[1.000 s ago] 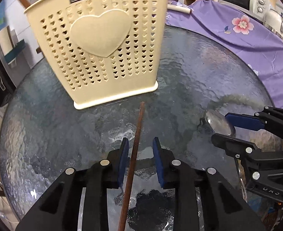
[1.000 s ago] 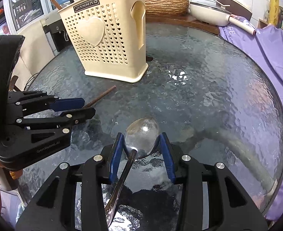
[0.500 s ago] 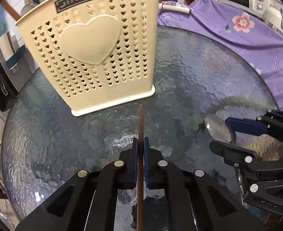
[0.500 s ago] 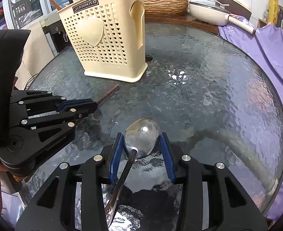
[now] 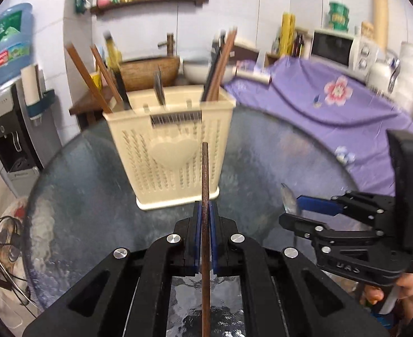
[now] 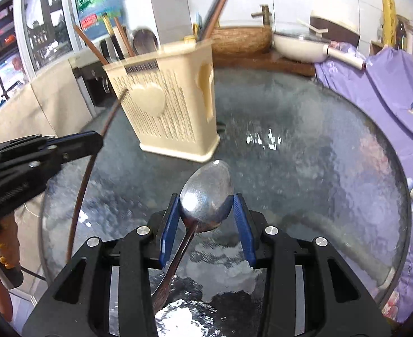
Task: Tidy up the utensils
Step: 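Lift the spoon and chopstick with both tools and carry them over the basket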
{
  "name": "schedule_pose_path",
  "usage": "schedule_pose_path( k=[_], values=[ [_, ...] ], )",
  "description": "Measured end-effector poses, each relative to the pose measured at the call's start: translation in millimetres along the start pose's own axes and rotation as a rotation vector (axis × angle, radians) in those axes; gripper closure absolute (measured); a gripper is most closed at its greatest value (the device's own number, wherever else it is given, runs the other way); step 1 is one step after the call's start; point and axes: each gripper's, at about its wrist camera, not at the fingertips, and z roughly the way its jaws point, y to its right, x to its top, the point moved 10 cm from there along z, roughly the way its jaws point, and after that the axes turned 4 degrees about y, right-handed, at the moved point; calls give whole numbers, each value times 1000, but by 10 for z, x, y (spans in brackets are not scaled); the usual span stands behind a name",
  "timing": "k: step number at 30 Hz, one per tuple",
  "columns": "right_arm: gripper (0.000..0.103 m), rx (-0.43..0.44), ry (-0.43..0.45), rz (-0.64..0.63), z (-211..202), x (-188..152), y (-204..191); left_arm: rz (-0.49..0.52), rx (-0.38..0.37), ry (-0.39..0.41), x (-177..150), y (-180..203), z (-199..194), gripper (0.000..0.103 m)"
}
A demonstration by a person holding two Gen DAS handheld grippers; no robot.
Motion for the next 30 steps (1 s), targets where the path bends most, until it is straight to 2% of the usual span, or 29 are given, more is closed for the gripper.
schedule_pose_path(
  k=[5, 17, 30],
  values=[
    [64, 11, 53, -25, -184, 148, -105, -2, 0, 71, 139, 39, -263, 98],
    [64, 18, 111, -60, -345, 360, -228, -11, -8, 137, 298, -8, -490, 98],
    [64, -12, 174, -136, -518, 753, -352, 6, 5, 210, 749, -13, -649, 98]
  ],
)
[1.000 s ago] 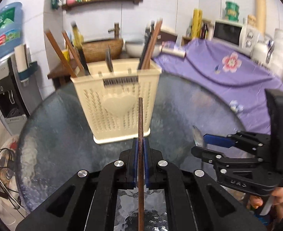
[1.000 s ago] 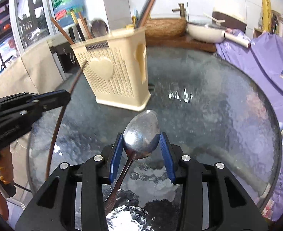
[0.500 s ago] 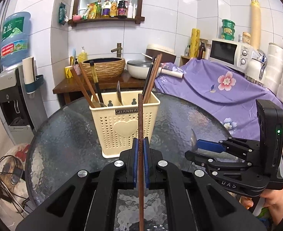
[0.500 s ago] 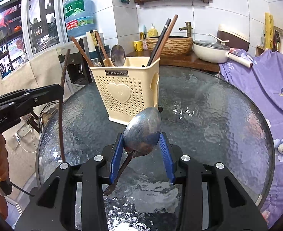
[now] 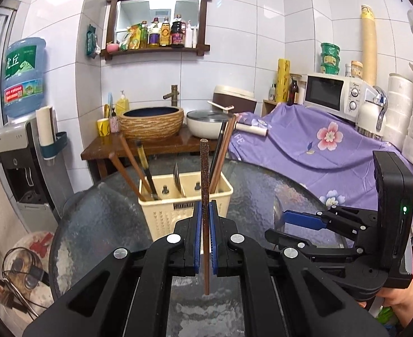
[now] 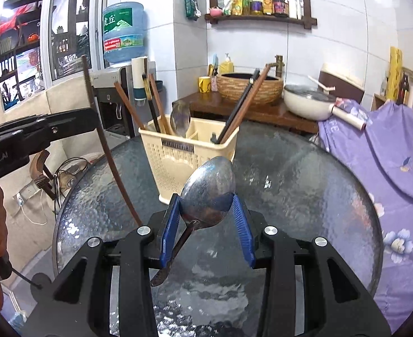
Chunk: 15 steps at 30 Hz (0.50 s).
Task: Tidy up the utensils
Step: 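Lift the spoon and chopstick with both tools and carry them over the basket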
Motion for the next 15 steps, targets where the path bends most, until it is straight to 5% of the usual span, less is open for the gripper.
schedule_pose_path(
  k=[15],
  values=[
    [64, -90, 158, -79, -177, 1326, 43, -37, 36, 141, 1344, -245, -171, 98]
  ],
)
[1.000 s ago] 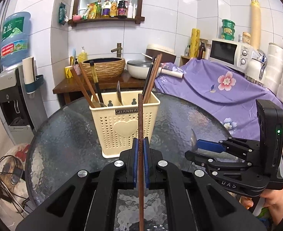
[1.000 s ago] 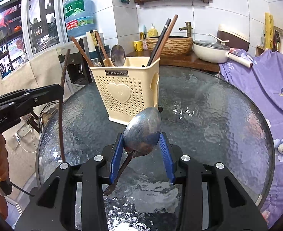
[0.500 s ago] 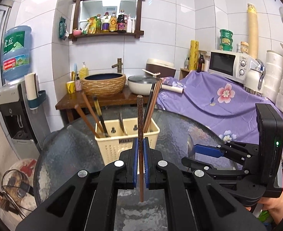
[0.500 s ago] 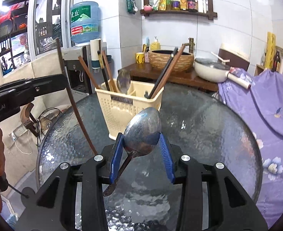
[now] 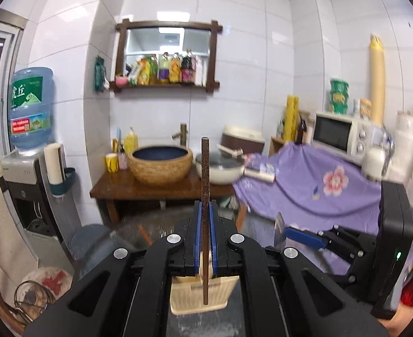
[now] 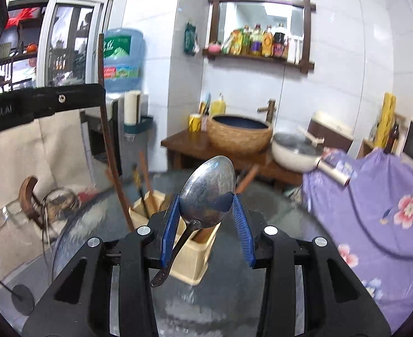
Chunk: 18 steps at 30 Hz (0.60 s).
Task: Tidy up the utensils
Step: 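Lift the spoon and chopstick with both tools and carry them over the basket, then lower the spoon and chopstick into the basket and open both tools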
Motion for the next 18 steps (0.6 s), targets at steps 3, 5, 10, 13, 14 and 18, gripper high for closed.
schedule_pose_path(
  k=[3, 5, 10, 13, 14, 18],
  values=[
    [64, -49, 46, -9, 52, 299, 67, -11, 41, 38, 291, -95, 48, 98],
    [64, -78, 63, -11, 108, 409, 105, -9, 78, 68, 445, -158, 113, 98],
    [64, -148, 68, -19, 406, 409, 147, -11, 103, 64, 361, -227, 364, 98],
    [64, -175, 50, -22, 608, 228, 154, -14, 118, 28, 150, -257, 538, 98],
    [64, -181, 40, -22, 669, 160, 150, -14, 119, 17, 94, -265, 571, 98],
    [64, -183, -10, 5, 912, -197, 181, 10, 131, -42, -278, -254, 747, 98]
  ],
)
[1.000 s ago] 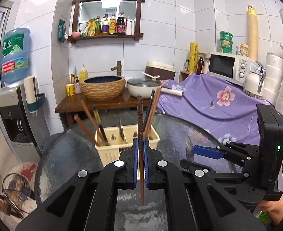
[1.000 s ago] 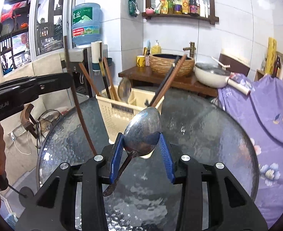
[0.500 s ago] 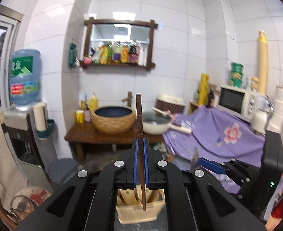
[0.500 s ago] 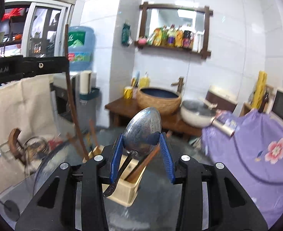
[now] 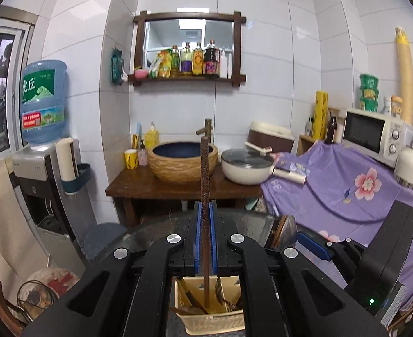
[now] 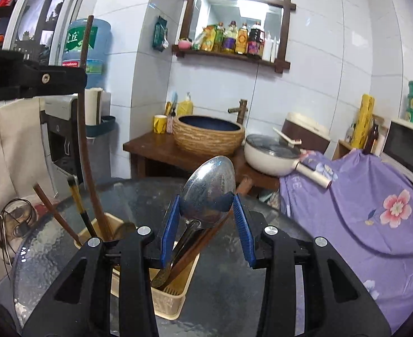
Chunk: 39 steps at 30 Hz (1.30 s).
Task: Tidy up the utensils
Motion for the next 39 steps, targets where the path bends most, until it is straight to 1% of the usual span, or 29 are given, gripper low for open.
schedule_pose_path(
  k=[2, 5, 10, 11, 13, 16, 17, 18, 19, 20, 21, 22, 23, 24, 25, 27, 28, 29, 30, 32, 34, 36, 39],
  values=[
    [64, 3, -16, -2, 62, -158, -21, 12, 9, -17, -132, -13, 63, 98],
    [64, 4, -35, -7, 107, -343, -63, 18, 7, -67, -392, -5, 179, 98],
    [63, 8, -42, -34, 134, -521, -142, 27, 14, -119, -696, -30, 310, 98],
    [63, 1, -37, -44, 135, -542, -146, 28, 13, -127, -731, -33, 326, 98],
    [63, 15, -50, -44, 154, -587, -170, 26, 12, -138, -784, -48, 338, 98],
    [61, 17, -46, -51, 160, -628, -175, 18, 13, -134, -787, -65, 326, 97],
    [57, 13, -43, -51, 157, -632, -164, 15, 10, -134, -782, -70, 315, 97],
    [47, 21, -40, -45, 149, -635, -160, 16, 7, -134, -783, -67, 311, 97],
    [41, 24, -37, -42, 135, -635, -166, 20, 3, -134, -775, -67, 287, 97],
    [36, 22, -25, -36, 105, -623, -150, 26, 0, -132, -771, -56, 271, 92],
    [36, 23, -14, -32, 77, -604, -138, 29, -5, -127, -760, -50, 239, 83],
    [36, 26, -6, -29, 44, -591, -129, 29, -8, -121, -747, -49, 212, 76],
    [36, 30, 1, -25, 1, -579, -114, 25, -9, -103, -719, -61, 151, 59],
    [36, 33, 9, -18, -43, -566, -99, 15, -4, -78, -684, -87, 71, 45],
    [36, 36, 19, -6, -103, -559, -71, 6, 0, -53, -653, -115, -10, 40],
    [32, 41, 40, 17, -244, -552, -18, -8, 2, -17, -617, -151, -187, 24],
    [32, 50, 53, 32, -342, -555, 12, -15, 4, 3, -612, -177, -298, 20],
    [31, 57, 62, 47, -444, -564, 42, -21, 4, 26, -616, -197, -416, 13],
    [25, 62, 68, 59, -529, -576, 66, -22, -1, 42, -620, -194, -496, 9],
    [15, 78, 88, 90, -724, -613, 101, -10, -16, 89, -682, -184, -765, 7],
    [12, 107, 126, 127, -997, -674, 126, 11, -17, 129, -757, -166, -982, 7],
    [8, 139, 141, 136, -1249, -787, 89, 19, -11, 170, -903, -162, -1217, 7],
    [6, 170, 156, 133, -1530, -966, 11, 11, -6, 191, -1131, -154, -1445, 7]
  ],
)
